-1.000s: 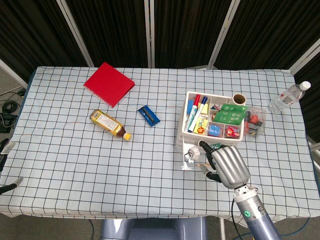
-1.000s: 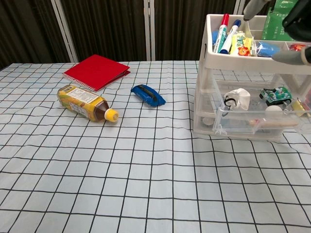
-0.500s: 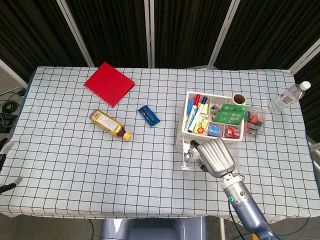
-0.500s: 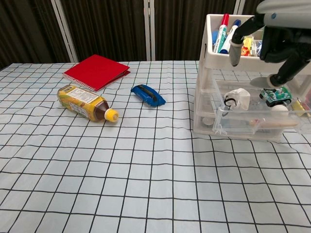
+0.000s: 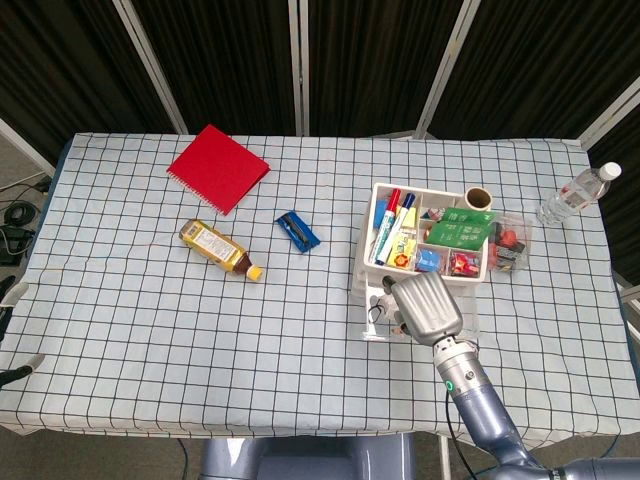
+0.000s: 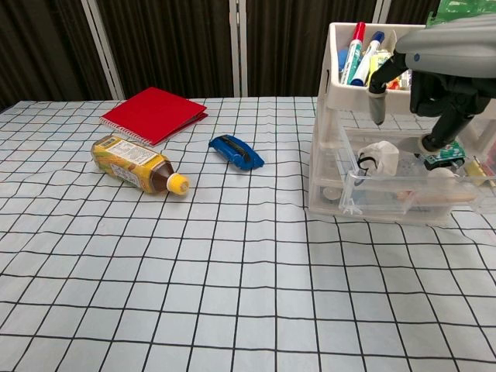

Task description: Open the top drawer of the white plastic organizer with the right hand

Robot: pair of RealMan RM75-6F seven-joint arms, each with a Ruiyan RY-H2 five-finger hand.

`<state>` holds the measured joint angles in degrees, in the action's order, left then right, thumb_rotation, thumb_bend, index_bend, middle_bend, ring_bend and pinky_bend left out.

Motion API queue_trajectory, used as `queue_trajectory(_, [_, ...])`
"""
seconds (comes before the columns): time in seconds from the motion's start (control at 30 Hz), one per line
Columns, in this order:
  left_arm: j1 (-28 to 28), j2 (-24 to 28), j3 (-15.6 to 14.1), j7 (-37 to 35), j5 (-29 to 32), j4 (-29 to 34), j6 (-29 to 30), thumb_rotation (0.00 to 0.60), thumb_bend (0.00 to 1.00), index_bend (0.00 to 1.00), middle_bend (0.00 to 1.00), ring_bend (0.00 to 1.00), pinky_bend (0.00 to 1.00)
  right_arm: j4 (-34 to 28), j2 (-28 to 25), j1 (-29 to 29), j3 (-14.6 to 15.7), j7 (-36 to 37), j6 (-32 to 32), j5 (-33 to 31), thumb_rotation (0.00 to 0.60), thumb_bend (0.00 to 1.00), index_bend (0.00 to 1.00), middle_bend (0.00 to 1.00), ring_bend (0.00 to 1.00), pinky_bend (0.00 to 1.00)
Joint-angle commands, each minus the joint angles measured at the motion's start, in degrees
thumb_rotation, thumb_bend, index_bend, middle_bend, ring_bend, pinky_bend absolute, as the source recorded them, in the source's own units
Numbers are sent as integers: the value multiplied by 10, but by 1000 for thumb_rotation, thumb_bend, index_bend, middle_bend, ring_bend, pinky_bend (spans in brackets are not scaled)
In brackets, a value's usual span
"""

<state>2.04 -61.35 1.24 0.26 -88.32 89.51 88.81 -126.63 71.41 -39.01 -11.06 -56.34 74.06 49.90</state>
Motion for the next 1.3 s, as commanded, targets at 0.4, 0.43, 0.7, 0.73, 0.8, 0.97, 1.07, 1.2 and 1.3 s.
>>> queue_trajectory(0.4, [0, -1, -1, 5, -2, 1, 0, 600, 0, 0, 0, 0, 0, -13, -26, -38, 8, -28, 1, -78, 600, 206, 434, 1000, 1000, 827])
queue_trajectory(0.43, [0, -1, -1, 5, -2, 1, 0, 600, 0, 0, 0, 0, 0, -12, -26, -39, 10, -27, 1, -80, 600, 206, 436, 1000, 1000, 827])
queue_trajectory(0.7, [1, -2, -2, 6, -2, 0, -2, 600, 0, 0, 0, 0, 0, 1, -21, -49, 22, -8, -6, -81, 600, 206, 452, 1000, 1000, 826])
queue_trajectory(0.73, [1, -2, -1, 6, -2, 0, -2, 600, 0, 0, 0, 0, 0, 3, -19, -50, 24, -5, -6, -79, 600, 206, 456, 1000, 1000, 826])
queue_trajectory(0.8, [1, -2, -1, 6, -1, 0, -2, 600, 0, 0, 0, 0, 0, 6, -15, -51, 27, 0, -6, -75, 600, 206, 465, 1000, 1000, 827])
queue_trajectory(0.97, [1, -1, 0, 2, 1, 0, -2, 600, 0, 0, 0, 0, 0, 23, 5, -50, 35, 12, 4, -59, 600, 204, 482, 1000, 1000, 827])
queue_trajectory(1.07, [1, -1, 0, 1, 1, 0, -2, 600, 0, 0, 0, 0, 0, 32, 17, -51, 39, 12, 11, -49, 600, 204, 483, 1000, 1000, 827])
queue_trajectory(1.2, [0, 0, 0, 0, 1, 0, -2, 600, 0, 0, 0, 0, 0, 40, 27, -52, 42, 14, 17, -43, 600, 204, 488, 1000, 1000, 827])
queue_trajectory(1.3, [1, 0, 0, 0, 2, 0, -2, 600, 0, 0, 0, 0, 0, 49, 34, -51, 44, 18, 20, -37, 600, 204, 515, 1000, 1000, 827])
